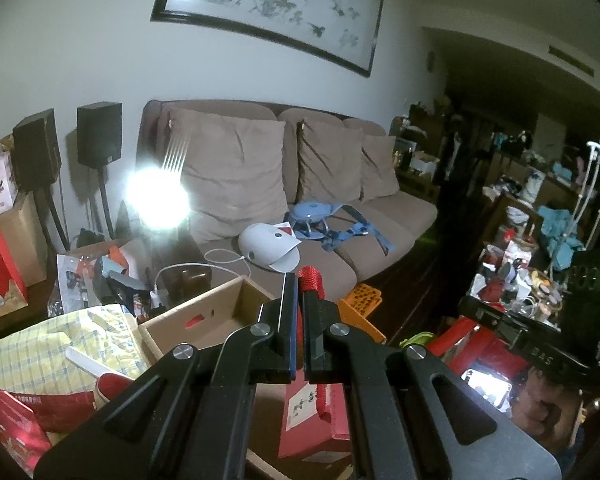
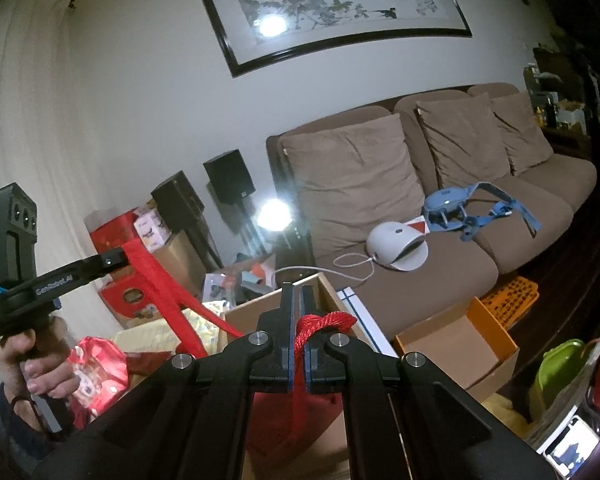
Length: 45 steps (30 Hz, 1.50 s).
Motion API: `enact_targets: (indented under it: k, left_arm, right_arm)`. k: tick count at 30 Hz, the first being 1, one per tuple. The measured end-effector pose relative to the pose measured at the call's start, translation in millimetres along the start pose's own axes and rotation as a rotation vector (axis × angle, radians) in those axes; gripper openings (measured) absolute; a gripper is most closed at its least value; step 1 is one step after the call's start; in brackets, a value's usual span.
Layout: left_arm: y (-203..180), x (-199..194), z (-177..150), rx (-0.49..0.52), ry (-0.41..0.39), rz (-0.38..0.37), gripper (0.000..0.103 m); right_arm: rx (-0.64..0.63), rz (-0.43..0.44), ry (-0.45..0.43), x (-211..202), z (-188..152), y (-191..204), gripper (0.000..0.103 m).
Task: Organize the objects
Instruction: 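Carry the red bag with both tools toward the empty cardboard box, then bring the red bag over the open cardboard box with both tools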
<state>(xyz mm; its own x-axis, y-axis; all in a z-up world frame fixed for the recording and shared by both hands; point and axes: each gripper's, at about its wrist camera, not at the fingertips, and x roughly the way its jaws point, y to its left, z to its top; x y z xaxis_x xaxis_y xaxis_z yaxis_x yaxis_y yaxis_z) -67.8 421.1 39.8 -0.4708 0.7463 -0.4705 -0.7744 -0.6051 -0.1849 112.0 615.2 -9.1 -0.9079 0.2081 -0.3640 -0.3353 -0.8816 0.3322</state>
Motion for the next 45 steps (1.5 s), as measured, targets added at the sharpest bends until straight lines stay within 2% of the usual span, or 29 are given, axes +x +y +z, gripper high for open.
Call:
enact_targets:
  k: [17,32,36,45]
  left_arm:
    - [5.9,17.6,-4.9,0.016,0.031,0.023,0.002]
    - [3.4,38.2,-5.4,0.029,0.051,0.033,0.002]
    - [4.2,43.5,-9.0,0.048,0.055,0.063,0.002]
    - [13.8,48.3,-14.1,0.037,0.069,0.073,0.002]
  right_arm:
    - [-0.029,0.032,0.050,8.5,-4.9,8.9,0.004]
    - [-0.062,0.082,0.059,12.1,-8.5,28.9,0.004]
    - [-0.065,0.099,0.060,13.0,-9.8,34.1,0.004]
    - [-0.064,0.099,0.084,23.1,-10.5,39.2,0.004]
